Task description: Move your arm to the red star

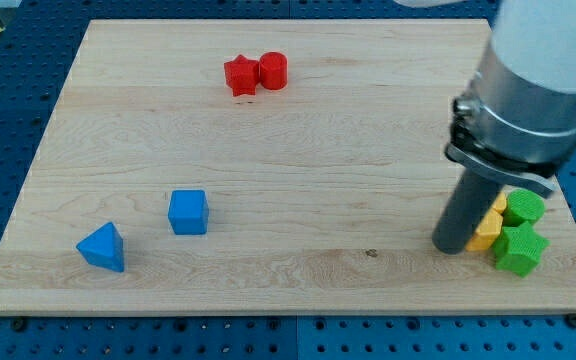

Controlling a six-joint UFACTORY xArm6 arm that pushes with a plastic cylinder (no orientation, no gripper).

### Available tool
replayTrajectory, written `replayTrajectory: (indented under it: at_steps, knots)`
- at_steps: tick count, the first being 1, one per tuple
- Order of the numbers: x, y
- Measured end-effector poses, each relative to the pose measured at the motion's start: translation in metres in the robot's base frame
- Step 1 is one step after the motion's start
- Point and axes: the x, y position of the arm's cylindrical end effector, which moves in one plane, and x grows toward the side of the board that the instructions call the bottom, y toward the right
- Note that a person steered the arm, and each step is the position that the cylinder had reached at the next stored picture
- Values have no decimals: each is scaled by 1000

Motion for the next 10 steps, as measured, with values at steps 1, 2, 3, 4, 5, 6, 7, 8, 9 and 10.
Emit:
replayTrajectory:
  at_steps: [1, 2, 3, 4, 5, 6, 7, 8, 9, 10]
  knots:
    - [14, 5]
    - [23, -37]
    - [27, -102]
    - [31, -169]
    - [35, -189]
    - [35, -189]
    - [35, -189]
    - [35, -189]
    - [23, -189]
    - [-13, -189]
